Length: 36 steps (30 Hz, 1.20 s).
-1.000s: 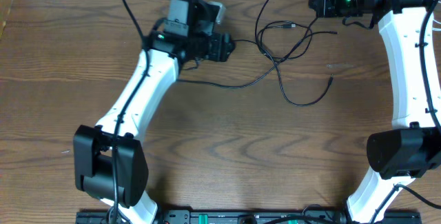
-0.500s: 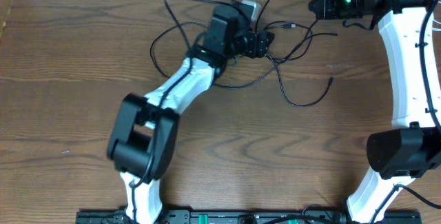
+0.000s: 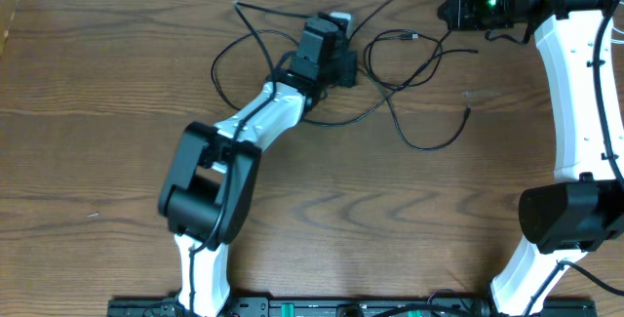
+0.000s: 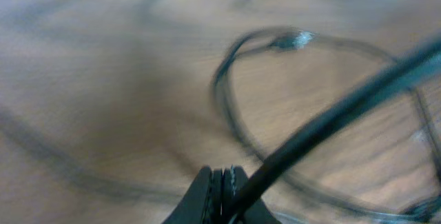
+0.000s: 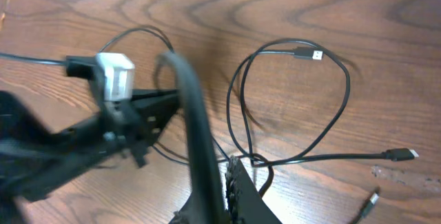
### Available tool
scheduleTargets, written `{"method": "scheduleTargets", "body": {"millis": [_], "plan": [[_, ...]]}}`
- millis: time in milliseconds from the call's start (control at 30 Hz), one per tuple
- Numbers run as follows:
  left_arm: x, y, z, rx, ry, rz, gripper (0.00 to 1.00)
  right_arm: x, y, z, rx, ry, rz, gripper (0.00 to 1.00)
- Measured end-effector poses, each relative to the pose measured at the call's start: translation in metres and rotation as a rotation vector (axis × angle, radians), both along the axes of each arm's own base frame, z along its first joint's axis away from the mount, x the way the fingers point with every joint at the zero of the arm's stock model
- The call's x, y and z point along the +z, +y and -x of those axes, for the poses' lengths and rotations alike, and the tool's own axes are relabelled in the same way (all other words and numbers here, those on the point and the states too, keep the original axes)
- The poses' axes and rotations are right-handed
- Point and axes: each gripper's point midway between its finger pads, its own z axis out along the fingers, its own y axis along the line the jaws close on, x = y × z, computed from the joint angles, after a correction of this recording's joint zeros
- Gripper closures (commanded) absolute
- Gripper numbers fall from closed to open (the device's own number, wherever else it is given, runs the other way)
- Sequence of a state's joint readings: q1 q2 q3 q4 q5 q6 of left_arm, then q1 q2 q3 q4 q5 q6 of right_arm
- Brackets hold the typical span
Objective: Untangle cables
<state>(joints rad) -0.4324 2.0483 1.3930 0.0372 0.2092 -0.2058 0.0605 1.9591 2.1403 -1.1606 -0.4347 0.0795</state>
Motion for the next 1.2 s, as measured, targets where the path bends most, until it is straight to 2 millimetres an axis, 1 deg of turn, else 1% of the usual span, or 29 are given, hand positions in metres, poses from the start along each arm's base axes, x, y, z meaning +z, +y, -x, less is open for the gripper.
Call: {"method": "scheduleTargets", "body": {"millis": [67,133,167,233,333,367,433,500,567,600,667,733,800,867,967,1067,1100,1200], "plan": [[0.012,0.012,0.010,0.021,0.028,-0.027,0.93,0.000,-0.001,0.000,-0.003,-0.001,0.004,0.99],[0.039,0.022,0.021,0.036,0.028,-0.038,0.93,0.000,-0.001,-0.001,-0.004,-0.002,0.006,0.99],[0.053,0.025,0.026,0.038,0.018,-0.036,0.93,0.000,-0.001,0.000,-0.005,-0.001,0.007,0.99],[0.088,0.029,0.038,0.035,-0.016,-0.018,0.92,-0.001,-0.002,0.000,-0.006,0.000,0.008,0.99],[0.135,0.029,0.050,0.023,-0.091,0.023,0.93,-0.003,-0.002,0.003,-0.006,0.018,0.011,0.99],[0.146,0.028,0.053,0.020,-0.114,0.034,0.93,-0.004,-0.002,0.005,-0.007,0.028,0.012,0.99],[0.161,0.026,0.054,0.013,-0.153,0.055,0.92,-0.007,-0.002,0.009,-0.006,0.046,0.014,0.99],[0.168,0.023,0.050,0.012,-0.186,0.071,0.92,-0.009,0.000,0.012,-0.002,0.061,0.017,0.99],[0.169,0.020,0.043,0.012,-0.208,0.082,0.90,-0.010,0.004,0.016,0.009,0.076,0.019,0.99],[0.168,0.018,0.039,0.012,-0.219,0.087,0.87,-0.011,0.007,0.018,0.015,0.081,0.020,0.99],[0.160,0.013,0.029,0.012,-0.227,0.092,0.83,-0.012,0.013,0.021,0.027,0.091,0.021,0.99],[0.143,0.008,0.019,0.010,-0.222,0.089,0.72,-0.013,0.017,0.025,0.038,0.103,0.023,0.99],[0.122,0.002,0.010,0.006,-0.207,0.082,0.57,-0.014,0.021,0.027,0.046,0.111,0.024,0.99],[0.097,-0.005,0.001,0.000,-0.191,0.074,0.38,-0.016,0.025,0.032,0.056,0.127,0.026,0.99],[0.065,-0.013,-0.005,-0.010,-0.162,0.067,0.25,-0.018,0.033,0.039,0.076,0.148,0.030,0.99],[0.042,-0.016,-0.008,-0.017,-0.137,0.054,0.10,-0.020,0.040,0.045,0.093,0.164,0.033,0.99],[0.036,-0.017,-0.008,-0.016,-0.126,0.052,0.08,-0.020,0.042,0.046,0.100,0.166,0.034,0.99],[0.027,-0.016,-0.005,-0.020,-0.099,0.040,0.07,-0.021,0.049,0.050,0.117,0.171,0.036,0.99]]}}
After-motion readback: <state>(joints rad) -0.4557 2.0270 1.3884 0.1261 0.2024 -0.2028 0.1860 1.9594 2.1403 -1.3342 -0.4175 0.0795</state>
